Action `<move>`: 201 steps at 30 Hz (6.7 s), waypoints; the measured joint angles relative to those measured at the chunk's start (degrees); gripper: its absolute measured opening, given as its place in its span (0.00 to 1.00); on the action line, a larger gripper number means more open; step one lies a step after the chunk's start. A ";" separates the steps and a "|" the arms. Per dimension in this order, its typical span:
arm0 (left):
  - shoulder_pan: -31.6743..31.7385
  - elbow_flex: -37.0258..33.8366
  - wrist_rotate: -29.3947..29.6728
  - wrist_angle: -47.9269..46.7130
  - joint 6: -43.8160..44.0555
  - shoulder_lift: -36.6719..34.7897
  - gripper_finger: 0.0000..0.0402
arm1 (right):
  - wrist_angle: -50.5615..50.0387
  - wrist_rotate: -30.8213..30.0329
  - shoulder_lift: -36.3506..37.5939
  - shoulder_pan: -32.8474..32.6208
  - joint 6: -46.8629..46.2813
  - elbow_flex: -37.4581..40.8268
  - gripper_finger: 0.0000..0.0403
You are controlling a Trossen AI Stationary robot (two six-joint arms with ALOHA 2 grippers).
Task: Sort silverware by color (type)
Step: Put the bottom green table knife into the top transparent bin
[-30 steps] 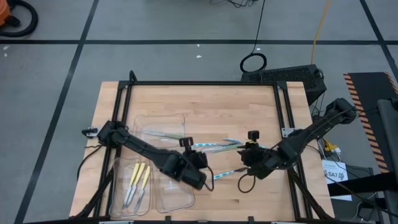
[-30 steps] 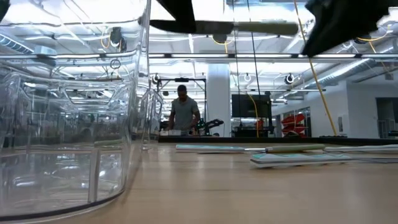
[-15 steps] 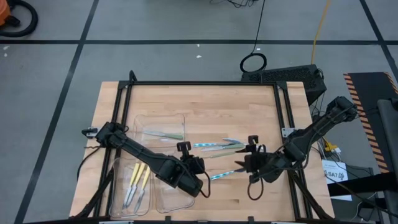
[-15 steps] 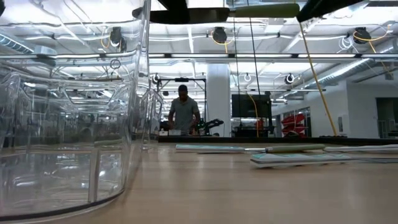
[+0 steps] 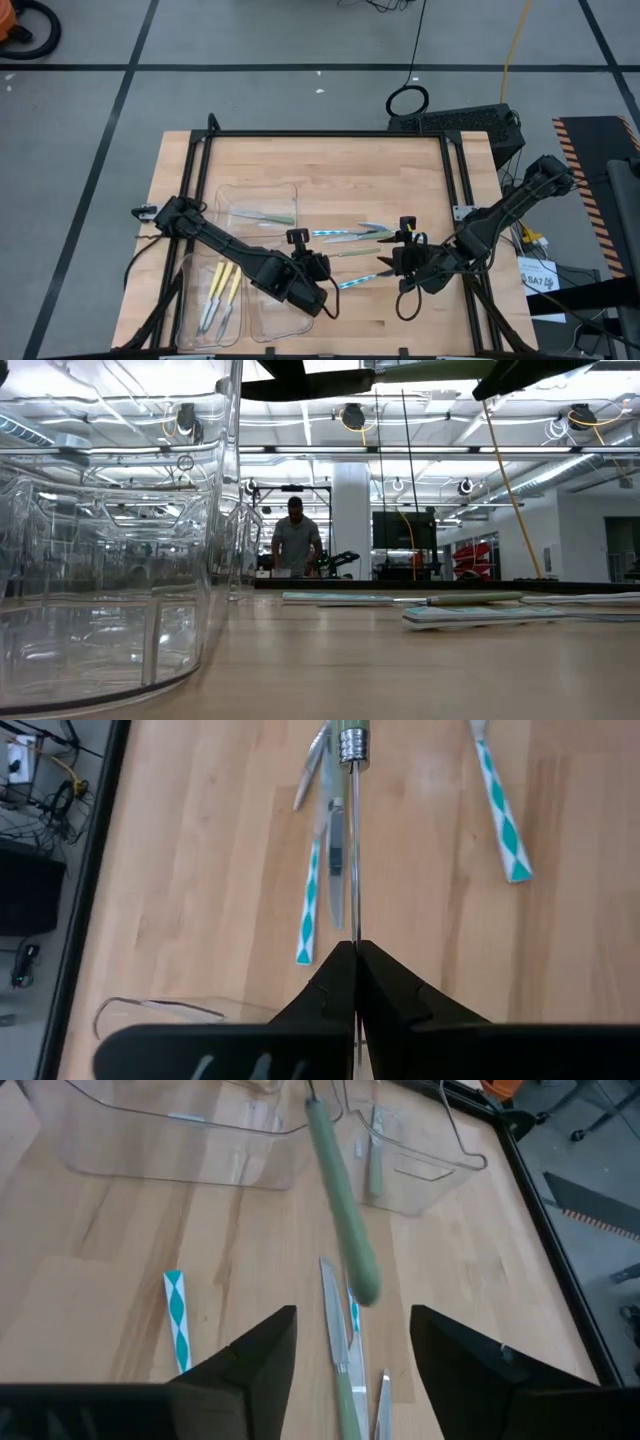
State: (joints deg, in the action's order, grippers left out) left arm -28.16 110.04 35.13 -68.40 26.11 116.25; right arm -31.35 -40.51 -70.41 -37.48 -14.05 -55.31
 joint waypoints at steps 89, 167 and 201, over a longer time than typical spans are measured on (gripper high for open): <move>-19.57 -0.02 -6.46 3.57 23.07 6.49 0.52 | -30.07 26.40 10.03 32.50 -6.20 -10.46 0.07; -27.72 24.90 21.07 -21.61 6.43 11.21 0.30 | 19.30 31.37 -3.16 28.23 9.75 -9.09 0.07; -14.53 -8.56 48.15 -16.66 43.01 2.19 0.30 | -2.26 46.45 -11.88 43.00 19.67 -24.66 0.07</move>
State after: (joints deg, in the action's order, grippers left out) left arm -42.69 101.48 83.28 -85.06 69.13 118.44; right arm -33.62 5.94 -82.29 5.53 5.62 -79.97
